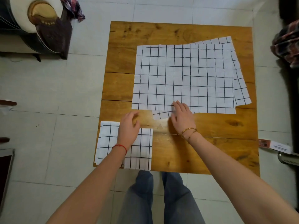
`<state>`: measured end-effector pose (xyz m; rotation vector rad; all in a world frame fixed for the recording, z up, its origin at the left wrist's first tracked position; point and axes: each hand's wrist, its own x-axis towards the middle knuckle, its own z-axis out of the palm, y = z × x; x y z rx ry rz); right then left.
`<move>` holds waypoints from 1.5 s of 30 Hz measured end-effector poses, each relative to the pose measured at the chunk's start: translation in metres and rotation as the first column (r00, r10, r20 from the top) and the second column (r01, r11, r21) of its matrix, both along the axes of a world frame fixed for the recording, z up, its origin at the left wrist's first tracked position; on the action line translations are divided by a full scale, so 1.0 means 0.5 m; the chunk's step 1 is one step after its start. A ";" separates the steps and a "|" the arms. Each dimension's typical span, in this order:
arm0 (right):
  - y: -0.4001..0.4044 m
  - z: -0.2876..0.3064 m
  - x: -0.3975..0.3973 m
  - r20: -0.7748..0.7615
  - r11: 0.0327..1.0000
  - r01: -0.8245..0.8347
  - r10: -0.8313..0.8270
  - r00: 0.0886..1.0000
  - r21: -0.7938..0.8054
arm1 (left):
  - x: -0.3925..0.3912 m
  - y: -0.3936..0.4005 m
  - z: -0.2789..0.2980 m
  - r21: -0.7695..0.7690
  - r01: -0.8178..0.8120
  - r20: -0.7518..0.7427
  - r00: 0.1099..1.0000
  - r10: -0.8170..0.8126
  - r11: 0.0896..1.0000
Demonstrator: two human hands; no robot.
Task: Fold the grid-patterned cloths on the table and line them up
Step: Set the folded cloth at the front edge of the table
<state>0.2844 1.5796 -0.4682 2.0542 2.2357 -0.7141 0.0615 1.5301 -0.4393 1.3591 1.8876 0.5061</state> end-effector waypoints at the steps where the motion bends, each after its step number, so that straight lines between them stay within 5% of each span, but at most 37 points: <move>1: 0.012 -0.003 0.011 0.022 1.000 -0.027 0.027 0.999 -0.010 | 0.006 0.022 -0.002 0.000 0.018 -0.028 0.999 -0.018 1.000; 8: 0.058 -0.010 0.104 0.032 0.989 -0.130 0.132 0.991 -0.064 | 0.041 0.146 -0.042 -0.107 0.187 -0.206 0.957 -0.206 0.977; 17: 0.165 -0.005 0.233 -0.001 0.995 -0.091 0.091 0.996 -0.051 | 0.132 0.164 -0.052 -0.249 0.439 -0.407 0.761 -0.505 0.863; 24: 0.207 -0.002 0.289 -0.008 0.997 -0.062 0.062 0.998 -0.053 | 0.227 0.123 -0.043 -0.232 0.563 -0.364 0.706 -0.607 0.794; 34: 0.126 0.014 0.250 -0.082 0.976 -0.149 0.163 0.983 0.156 | 0.272 0.109 -0.028 -0.019 0.559 -0.305 0.787 -0.537 0.829; 39: 0.068 0.004 0.208 -0.093 0.949 -0.315 0.314 0.945 -0.001 | 0.221 0.169 -0.021 -0.020 0.483 -0.349 0.817 -0.459 0.875; 45: 0.059 -0.007 0.190 -0.024 0.947 -0.309 0.308 0.951 -0.093 | 0.128 0.257 -0.010 -0.039 0.465 -0.448 0.783 -0.431 0.884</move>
